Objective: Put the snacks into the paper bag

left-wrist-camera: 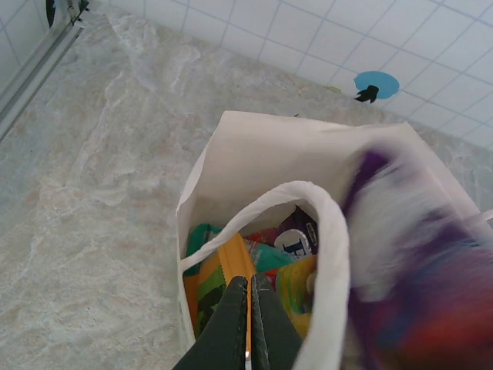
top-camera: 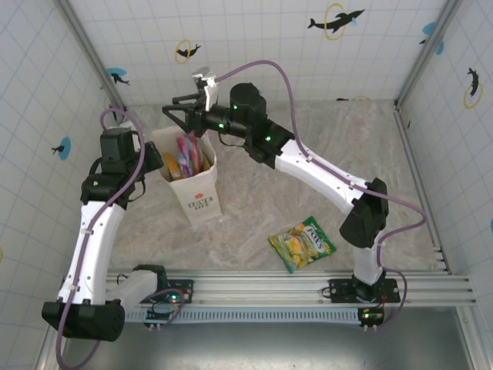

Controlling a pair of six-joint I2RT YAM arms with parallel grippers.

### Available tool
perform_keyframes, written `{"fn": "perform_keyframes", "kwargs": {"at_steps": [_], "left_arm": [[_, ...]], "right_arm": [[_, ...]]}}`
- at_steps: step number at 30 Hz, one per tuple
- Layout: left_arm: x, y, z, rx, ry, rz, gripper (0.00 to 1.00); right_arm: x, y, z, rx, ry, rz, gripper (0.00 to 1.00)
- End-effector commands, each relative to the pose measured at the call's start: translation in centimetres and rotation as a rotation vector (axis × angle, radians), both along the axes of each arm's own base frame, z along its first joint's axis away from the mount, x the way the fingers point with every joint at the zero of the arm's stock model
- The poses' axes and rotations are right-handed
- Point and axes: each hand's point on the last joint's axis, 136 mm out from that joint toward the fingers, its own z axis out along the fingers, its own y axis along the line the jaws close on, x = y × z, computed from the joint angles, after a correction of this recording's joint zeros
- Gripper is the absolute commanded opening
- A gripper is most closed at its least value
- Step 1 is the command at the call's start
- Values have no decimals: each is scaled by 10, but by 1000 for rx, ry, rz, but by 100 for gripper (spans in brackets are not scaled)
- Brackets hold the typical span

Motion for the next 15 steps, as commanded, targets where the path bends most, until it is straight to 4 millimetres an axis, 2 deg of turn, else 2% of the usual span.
{"fn": "perform_keyframes", "kwargs": {"at_steps": [1,10,15], "left_arm": [[0,0,12,12,-31,-10,8],[0,0,13,15,-32,-11,8],[-1,0,14,15,-36,-11,7]], "right_arm": [[7,-10,11,8,-12,-51,54],[4,-29,-2,-10,-2,-83,53],[5,-38,-28,-81,36,-112,53]]}}
